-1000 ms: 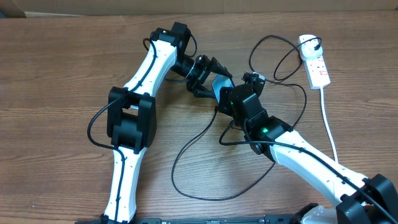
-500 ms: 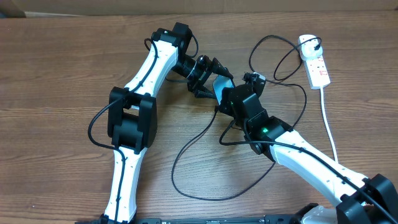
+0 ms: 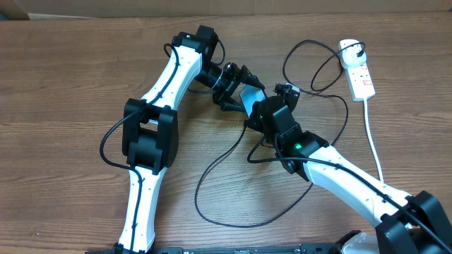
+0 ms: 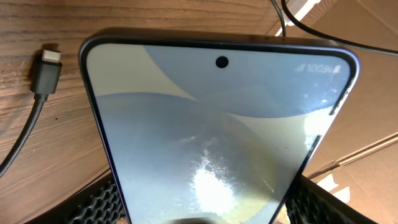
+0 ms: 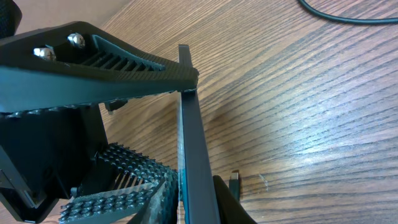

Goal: Plug charger to phone and switch on socket

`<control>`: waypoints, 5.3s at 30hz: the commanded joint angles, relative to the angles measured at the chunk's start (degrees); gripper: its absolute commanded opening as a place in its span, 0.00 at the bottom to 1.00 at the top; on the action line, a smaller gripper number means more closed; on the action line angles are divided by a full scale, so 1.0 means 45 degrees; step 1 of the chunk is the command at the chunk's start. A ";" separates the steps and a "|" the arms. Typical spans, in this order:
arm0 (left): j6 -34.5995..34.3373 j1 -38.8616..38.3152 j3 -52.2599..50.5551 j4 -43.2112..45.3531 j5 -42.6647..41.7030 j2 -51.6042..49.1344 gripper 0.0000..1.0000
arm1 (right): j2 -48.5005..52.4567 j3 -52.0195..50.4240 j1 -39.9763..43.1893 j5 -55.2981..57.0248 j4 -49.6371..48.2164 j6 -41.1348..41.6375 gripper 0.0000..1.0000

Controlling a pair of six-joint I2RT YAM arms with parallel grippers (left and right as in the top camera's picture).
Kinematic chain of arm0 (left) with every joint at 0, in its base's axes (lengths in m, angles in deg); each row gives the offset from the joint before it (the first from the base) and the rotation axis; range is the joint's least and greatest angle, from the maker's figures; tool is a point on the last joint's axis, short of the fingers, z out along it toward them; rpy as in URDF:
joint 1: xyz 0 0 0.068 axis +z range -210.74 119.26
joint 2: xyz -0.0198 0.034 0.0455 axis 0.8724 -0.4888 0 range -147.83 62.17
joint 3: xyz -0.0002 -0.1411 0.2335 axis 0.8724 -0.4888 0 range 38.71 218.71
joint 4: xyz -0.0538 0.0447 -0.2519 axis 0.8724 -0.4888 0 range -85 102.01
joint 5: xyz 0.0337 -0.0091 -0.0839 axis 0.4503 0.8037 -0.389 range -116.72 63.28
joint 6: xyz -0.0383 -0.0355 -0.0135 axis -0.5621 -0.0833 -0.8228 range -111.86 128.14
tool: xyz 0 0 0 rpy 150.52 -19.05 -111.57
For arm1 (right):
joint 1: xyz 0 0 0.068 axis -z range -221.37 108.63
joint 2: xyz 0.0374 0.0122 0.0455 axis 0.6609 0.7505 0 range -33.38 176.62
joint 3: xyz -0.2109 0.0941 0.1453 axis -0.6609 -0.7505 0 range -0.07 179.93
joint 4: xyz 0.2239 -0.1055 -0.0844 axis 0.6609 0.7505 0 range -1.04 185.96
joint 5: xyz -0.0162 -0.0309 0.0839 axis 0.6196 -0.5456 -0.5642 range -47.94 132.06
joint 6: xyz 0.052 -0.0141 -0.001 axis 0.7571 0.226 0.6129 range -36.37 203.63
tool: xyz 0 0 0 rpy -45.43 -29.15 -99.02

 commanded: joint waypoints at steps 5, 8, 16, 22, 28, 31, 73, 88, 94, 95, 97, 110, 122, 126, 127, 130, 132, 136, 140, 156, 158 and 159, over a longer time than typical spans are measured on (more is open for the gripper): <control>0.0539 -0.0083 0.0355 0.0005 -0.0345 -0.0058 0.74 | 0.0073 0.0282 0.0024 0.0151 -0.0063 -0.0102 0.12; 0.0539 -0.0083 0.0355 0.0010 -0.0345 -0.0058 0.76 | 0.0073 0.0282 0.0024 0.0141 -0.0053 -0.0102 0.11; 0.0544 -0.0078 0.0355 0.0160 0.0767 -0.0058 0.89 | 0.0063 0.0287 0.0024 0.0049 -0.0068 -0.0355 0.06; 0.0971 0.0087 0.0359 0.0729 0.1996 -0.0053 1.00 | 0.0053 0.0287 0.0024 0.0058 -0.0019 -0.0534 0.04; 0.2579 0.0816 0.0369 0.0515 0.1928 0.0631 1.00 | -0.0219 0.0291 0.0039 0.0053 0.0117 -0.0690 0.04; 0.3279 0.1292 0.0369 0.0228 0.2409 0.1802 1.00 | -0.0850 0.0291 0.0039 0.0039 0.0272 -0.0753 0.04; -0.1953 0.1666 -1.1560 0.4308 0.9262 1.6441 0.99 | -0.2803 0.0291 0.0117 -0.6217 -0.0787 0.3177 0.04; -0.6018 0.1438 -1.2599 0.9165 0.3492 1.1895 1.00 | -0.2681 0.0282 0.1190 -0.8296 -0.0787 0.8485 0.04; -0.6339 0.1297 -1.2599 1.0715 0.1501 1.1181 1.00 | -0.2681 0.0282 0.1190 -0.8335 -0.0636 0.9296 0.04; -0.6654 0.1302 -1.2599 1.0758 0.1375 1.1162 0.97 | -0.2681 0.0277 0.1190 -0.8330 -0.0641 0.9379 0.04; -0.6970 0.1297 -1.2599 1.0763 0.1248 1.1162 0.91 | -0.2681 0.0277 0.1190 -0.8286 -0.0641 0.9408 0.04; -0.7626 0.1297 -1.2599 1.0758 0.0971 1.1162 0.54 | -0.2681 0.0262 0.1137 -0.8388 -0.0641 1.0370 0.04; -0.8344 0.1297 -1.2599 1.0754 0.1729 1.1162 0.50 | -0.2681 0.0262 0.1005 -0.8723 -0.0787 1.0734 0.04; -0.8442 0.1297 -1.2599 1.0758 0.1933 1.1162 0.46 | -0.2681 0.0262 0.0996 -0.8864 -0.0908 1.0734 0.04; -0.8582 0.1297 -1.2599 1.0754 0.1957 1.1162 0.45 | -0.2681 0.0262 0.0937 -0.8845 -0.0942 1.0734 0.04; -0.8845 0.1297 -1.2599 1.0758 0.1923 1.1162 0.43 | -0.2681 0.0262 0.0879 -0.8786 -0.0923 1.0729 0.04; -0.8869 0.1297 -1.2599 1.0758 0.1923 1.1162 0.38 | -0.2681 0.0262 0.0840 -0.8709 -0.0928 1.0729 0.04; -0.8874 0.1297 -1.2599 1.0758 0.1919 1.1162 0.29 | -0.2681 0.0262 0.0840 -0.8709 -0.0923 1.0729 0.04; -0.8956 0.1297 -1.2599 1.0758 0.1914 1.1162 0.27 | -0.2681 0.0262 0.0840 -0.8714 -0.0923 1.0734 0.04; -0.8956 0.1302 -1.2599 1.0763 0.1928 1.1162 0.06 | -0.2676 0.0262 0.0325 -0.8616 -0.0957 1.1060 0.09; -0.8956 0.1302 -1.2599 1.0758 0.1928 1.1162 0.05 | -0.2676 0.0262 0.0325 -0.8626 -0.0957 1.1055 0.11; -0.8956 0.1302 -1.2599 1.0758 0.1928 1.1162 0.04 | -0.2676 0.0262 0.0325 -0.8670 -0.0957 1.1050 0.15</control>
